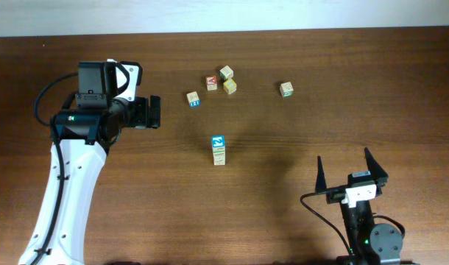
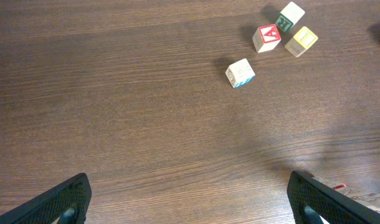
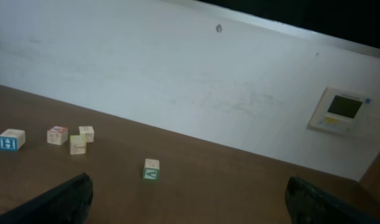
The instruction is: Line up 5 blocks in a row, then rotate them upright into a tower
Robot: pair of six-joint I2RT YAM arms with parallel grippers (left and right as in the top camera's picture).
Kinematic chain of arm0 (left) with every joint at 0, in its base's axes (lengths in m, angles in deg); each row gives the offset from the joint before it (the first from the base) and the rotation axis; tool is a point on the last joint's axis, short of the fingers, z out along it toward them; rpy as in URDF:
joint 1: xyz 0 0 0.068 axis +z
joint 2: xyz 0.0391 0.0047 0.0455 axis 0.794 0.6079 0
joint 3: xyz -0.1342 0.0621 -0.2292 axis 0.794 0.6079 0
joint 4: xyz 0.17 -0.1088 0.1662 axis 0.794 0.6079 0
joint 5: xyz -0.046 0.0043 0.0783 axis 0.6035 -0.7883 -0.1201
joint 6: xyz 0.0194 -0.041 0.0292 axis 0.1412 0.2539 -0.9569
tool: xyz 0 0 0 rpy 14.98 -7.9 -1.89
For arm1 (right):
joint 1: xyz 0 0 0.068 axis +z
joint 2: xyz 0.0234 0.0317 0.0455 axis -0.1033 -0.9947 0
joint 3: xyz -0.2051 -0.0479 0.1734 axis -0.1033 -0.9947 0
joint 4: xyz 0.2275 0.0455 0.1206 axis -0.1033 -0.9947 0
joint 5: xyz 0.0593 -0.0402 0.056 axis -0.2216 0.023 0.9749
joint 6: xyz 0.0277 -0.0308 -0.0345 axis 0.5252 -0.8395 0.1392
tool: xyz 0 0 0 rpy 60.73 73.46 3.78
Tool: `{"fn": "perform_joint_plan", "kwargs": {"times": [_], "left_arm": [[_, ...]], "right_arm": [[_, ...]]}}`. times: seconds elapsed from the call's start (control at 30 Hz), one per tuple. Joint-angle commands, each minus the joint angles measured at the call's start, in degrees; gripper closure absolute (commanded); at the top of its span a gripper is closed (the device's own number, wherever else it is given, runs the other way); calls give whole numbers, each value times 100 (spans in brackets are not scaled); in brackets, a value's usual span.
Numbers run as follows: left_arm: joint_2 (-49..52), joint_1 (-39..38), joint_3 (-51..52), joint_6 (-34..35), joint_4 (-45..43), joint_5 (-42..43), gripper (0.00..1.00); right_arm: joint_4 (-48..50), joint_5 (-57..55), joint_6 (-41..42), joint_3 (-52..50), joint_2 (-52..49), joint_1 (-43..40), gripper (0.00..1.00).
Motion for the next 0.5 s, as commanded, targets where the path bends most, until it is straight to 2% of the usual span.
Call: {"fn": "perform_joint_plan", "kwargs": {"times": [0.0,0.2,0.47], "left_arm": [[-68,9,-105,-111,-7,2,1],[-66,9,-105,-111,-7,2,1],[-68,9,-105,-111,-7,2,1]], "right_arm": [[-114,33,20,-208,192,-31,2],[-1008,74,81,-208,208,-31,1],[-994,72,96,-208,201,-33,2]]}}
